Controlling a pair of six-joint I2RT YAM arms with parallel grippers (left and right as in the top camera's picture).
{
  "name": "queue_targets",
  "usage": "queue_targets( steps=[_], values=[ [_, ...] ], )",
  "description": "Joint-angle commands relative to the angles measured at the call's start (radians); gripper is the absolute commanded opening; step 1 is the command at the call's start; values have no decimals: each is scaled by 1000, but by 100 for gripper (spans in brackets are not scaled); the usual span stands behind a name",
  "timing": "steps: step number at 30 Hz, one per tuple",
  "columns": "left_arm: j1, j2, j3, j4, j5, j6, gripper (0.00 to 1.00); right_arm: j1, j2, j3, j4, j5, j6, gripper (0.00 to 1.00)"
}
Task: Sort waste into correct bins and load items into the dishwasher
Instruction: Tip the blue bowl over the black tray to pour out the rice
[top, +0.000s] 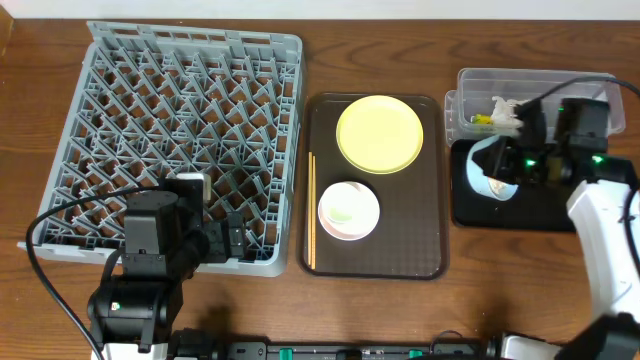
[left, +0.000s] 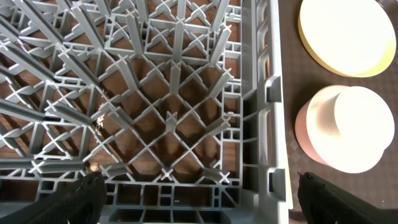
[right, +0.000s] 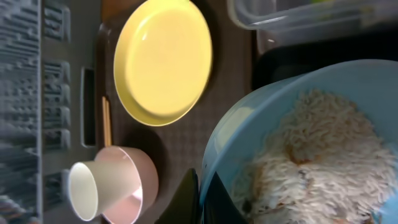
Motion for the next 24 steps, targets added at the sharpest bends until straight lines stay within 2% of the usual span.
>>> queue_targets(
  steps=[1, 5, 16, 24],
  values=[
    [2, -2, 16, -2, 10, -5, 98, -68, 60, -23, 4, -190, -29, 1],
    [2, -2, 16, -2, 10, -5, 98, -121, 134, -24, 8, -313, -76, 1],
    [2, -2, 16, -2, 10, -5, 98, -212, 284, -24, 67, -598, -79, 1],
    [2, -2, 16, -2, 10, -5, 98, -300, 306, -24, 75, -674, -78, 1]
  ],
)
